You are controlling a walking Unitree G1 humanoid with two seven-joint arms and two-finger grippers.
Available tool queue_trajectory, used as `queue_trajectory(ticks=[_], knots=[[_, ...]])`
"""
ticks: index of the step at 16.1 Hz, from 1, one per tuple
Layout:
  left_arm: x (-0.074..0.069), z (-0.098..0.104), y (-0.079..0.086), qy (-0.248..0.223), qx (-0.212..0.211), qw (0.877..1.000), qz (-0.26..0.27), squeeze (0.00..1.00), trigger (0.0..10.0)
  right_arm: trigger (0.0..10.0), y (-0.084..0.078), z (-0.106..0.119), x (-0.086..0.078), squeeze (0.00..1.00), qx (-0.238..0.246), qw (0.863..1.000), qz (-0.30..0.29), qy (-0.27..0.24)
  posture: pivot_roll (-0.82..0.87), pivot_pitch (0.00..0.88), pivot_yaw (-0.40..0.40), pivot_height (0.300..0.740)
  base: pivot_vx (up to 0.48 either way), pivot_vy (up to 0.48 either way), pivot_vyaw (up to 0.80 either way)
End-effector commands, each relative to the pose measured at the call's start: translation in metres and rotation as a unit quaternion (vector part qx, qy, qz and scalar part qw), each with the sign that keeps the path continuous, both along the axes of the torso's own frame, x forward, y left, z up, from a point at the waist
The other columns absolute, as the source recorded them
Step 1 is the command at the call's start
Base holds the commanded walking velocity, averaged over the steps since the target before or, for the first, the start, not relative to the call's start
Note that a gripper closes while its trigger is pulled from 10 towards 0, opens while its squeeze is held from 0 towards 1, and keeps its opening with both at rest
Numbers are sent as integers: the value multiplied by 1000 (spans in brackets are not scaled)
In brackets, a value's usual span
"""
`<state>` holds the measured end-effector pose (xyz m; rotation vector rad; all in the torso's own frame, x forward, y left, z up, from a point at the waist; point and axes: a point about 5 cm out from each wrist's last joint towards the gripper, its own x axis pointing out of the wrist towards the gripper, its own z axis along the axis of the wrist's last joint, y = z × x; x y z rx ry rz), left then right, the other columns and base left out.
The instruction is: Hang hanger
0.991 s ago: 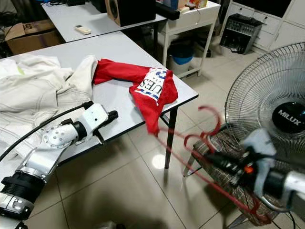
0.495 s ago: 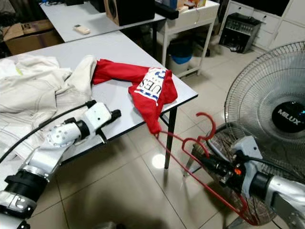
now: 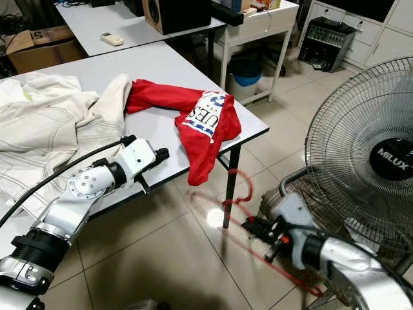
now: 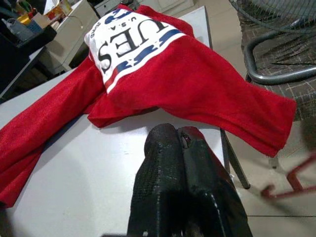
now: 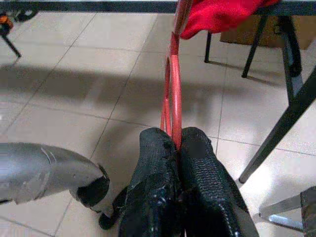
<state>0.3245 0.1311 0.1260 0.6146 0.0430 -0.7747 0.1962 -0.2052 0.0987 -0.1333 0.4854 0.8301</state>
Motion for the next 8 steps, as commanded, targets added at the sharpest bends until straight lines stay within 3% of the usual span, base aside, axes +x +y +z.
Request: queue_trajectory(ticks=[1,3,5,6,7,8], knots=[[1,5,-2,-8,4,1000,-3,0,0,10000,-3,-1,2,0,-21,1000,6,-6,-99,49,37,740,0,0,0],[1,4,-3,-4,-4,1000,-1,0,0,10000,-4,-2,0,0,-16,1000,5,-12,-98,48,34,740,0,0,0],[-3,0,-1,21,-53,998,19,0,0,10000,-3,2,-9,0,17,999,-20,-20,-98,47,32,740,0,0,0],[-6,-2,2,42,-101,993,47,0,1059,10000,1,4,-12,0,41,998,-45,-30,-103,45,30,740,0,0,0],[-9,-5,7,60,-150,984,80,0,10000,10000,6,7,-15,0,59,993,-86,-55,-103,45,30,740,0,0,0],[-16,-10,10,84,-182,974,103,0,10000,10000,10,9,-17,0,74,984,-144,-81,-105,49,33,740,0,0,0]])
